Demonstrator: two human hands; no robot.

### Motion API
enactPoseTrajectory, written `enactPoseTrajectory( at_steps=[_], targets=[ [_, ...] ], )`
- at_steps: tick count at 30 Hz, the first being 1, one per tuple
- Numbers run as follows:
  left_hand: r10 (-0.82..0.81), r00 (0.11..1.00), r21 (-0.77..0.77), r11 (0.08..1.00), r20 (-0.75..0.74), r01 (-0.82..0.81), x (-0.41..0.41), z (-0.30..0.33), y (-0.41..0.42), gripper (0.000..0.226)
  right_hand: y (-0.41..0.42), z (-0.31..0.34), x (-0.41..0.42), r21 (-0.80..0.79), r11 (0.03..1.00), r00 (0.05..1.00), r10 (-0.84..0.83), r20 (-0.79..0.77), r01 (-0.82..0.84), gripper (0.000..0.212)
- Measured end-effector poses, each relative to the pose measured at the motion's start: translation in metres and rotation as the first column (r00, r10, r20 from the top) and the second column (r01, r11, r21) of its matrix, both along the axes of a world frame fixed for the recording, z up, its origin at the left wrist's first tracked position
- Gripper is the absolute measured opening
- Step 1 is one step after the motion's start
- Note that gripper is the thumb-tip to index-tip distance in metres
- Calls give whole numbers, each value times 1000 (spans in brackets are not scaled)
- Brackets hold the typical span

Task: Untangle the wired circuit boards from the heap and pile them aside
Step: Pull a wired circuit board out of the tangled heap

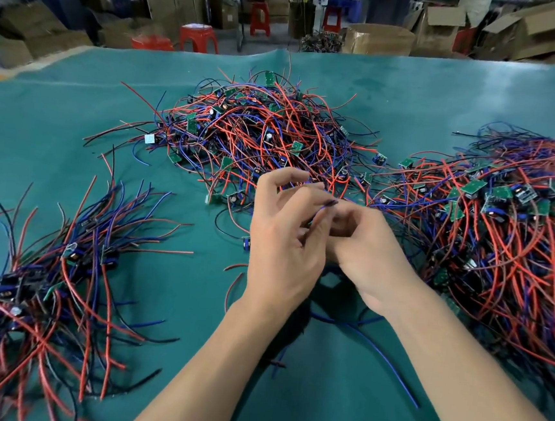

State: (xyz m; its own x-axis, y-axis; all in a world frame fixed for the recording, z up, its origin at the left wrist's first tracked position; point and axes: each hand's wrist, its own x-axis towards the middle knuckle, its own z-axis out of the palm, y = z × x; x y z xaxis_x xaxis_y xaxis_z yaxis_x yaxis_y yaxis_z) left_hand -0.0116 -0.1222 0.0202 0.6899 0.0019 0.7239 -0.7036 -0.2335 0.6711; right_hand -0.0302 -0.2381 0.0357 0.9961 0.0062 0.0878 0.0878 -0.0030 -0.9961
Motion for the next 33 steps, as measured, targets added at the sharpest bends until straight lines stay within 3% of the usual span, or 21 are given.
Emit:
enactPoseTrajectory(
  at_steps=[3,6,9,11,15,16,20,23,25,28,33],
  targets=[
    [0,1000,-7,1000,-24,0,-1,1,-1,5,2,-5,1,-69,997,998,-36,-49,33,20],
    [42,999,156,987,-8,-40,1,0,1,16,-5,-2,6,-37,981,982,-187,36,188,16],
    [82,987,407,913,-141,-18,7,-4,4,25,-21,9,10,196,939,954,-296,46,282,26],
    [76,982,458,889,-171,11,7,-8,3,21,-29,14,10,350,894,956,-294,-11,280,29],
    [0,983,325,944,-185,61,4,-5,-2,17,-32,17,11,490,838,970,-229,-82,239,28],
    [-3,980,286,956,-198,61,4,-4,-2,14,-32,17,10,446,862,970,-231,-79,242,27],
    [-19,952,166,983,-305,73,7,-5,3,7,-23,8,7,-10,980,978,-199,61,200,5],
    [-6,947,191,979,-322,71,6,-4,4,11,-19,4,6,-92,975,974,-192,118,203,15],
    [-65,920,146,981,-387,131,6,-3,3,16,-21,7,6,-48,974,970,-214,118,221,17],
    [-330,768,-109,939,-549,326,7,1,1,11,-28,10,7,90,971,971,-229,74,223,16],
    [-684,460,-476,727,-566,495,6,7,8,19,-29,17,8,471,861,982,-165,-95,190,15]
  ],
)
